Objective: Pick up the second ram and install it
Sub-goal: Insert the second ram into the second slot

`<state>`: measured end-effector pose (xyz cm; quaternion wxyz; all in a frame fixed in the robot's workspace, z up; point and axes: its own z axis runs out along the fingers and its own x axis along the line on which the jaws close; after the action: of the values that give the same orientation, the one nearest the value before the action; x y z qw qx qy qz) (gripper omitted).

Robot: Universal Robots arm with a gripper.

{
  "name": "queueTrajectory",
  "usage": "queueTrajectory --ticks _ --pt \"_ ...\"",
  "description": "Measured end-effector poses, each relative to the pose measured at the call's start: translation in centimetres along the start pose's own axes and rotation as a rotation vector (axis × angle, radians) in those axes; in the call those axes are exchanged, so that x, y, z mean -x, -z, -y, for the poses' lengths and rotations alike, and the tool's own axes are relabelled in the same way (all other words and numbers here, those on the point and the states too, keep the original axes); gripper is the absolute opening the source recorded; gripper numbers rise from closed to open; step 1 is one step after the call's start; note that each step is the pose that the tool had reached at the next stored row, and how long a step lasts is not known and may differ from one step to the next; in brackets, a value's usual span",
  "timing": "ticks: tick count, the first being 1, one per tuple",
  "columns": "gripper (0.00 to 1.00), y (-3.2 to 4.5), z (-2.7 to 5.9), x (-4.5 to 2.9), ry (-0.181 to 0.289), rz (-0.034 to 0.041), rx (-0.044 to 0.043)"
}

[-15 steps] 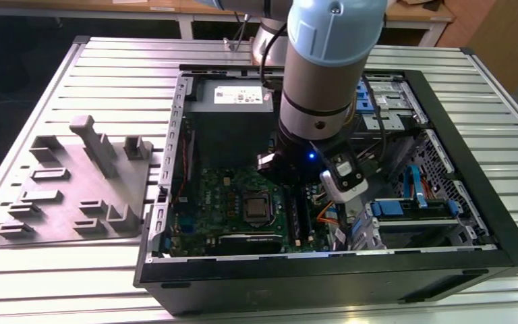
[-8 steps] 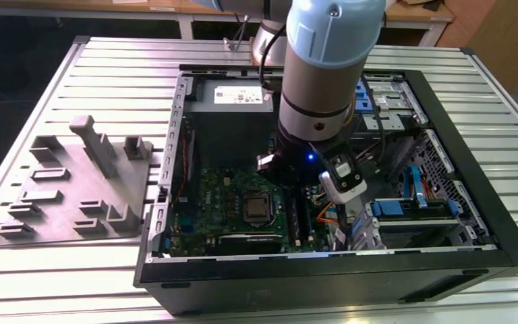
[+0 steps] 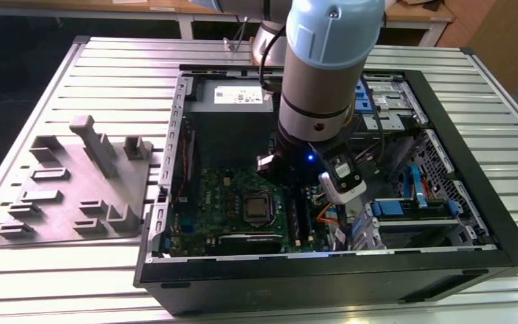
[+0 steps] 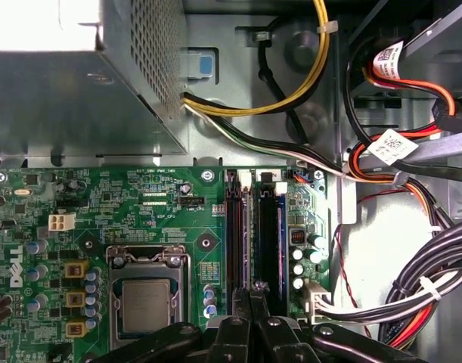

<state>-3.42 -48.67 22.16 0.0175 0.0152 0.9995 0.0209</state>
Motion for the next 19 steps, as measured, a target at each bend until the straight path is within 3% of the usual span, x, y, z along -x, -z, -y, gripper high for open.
queueTrajectory --ticks 19 --pt "0.11 -0.38 0.02 -0.03 0.0 0.0003 0.001"
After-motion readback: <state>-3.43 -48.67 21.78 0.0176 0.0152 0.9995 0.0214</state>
